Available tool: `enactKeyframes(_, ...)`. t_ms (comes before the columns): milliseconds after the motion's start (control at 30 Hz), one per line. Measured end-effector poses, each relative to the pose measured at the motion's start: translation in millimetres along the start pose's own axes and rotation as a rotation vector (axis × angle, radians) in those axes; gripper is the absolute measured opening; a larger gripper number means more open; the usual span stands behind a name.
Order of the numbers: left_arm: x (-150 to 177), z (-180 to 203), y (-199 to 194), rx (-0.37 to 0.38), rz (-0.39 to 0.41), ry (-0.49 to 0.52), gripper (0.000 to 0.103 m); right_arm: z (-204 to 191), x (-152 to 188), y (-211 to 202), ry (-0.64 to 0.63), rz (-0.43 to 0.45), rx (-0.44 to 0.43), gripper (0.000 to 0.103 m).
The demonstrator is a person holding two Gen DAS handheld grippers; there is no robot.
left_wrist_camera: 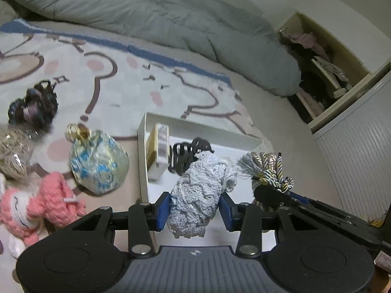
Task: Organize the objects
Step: 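Lift and carry the knitted pouch and braided rope toward the white box, then lower the knitted pouch and rope into the box and open both tools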
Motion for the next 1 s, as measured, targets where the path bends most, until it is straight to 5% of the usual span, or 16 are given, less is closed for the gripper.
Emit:
enactKeyframes(300, 10.5, -20.9, 24.9, -0.037, -0.045, -0.159, 0.044, -2.0, 16.8, 27.7, -0.043, -0.113, -0.014, 0.036)
enactKeyframes(1000, 18.0, -21.9, 37.5, -0.017, -0.108, -0.176, 0.051, -0.6, 27.8, 43.1, -0.060, -0.191, -0.013, 0.040)
Point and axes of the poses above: each gripper's, at about its wrist camera, not at the fingertips, and y roughly the way its jaws point, z to its right, x to its underside, the point moved 3 cm from there along y, roughly the way its jaws point, and after that the axes turned 3 degrees about x, right-handed, at the moved point
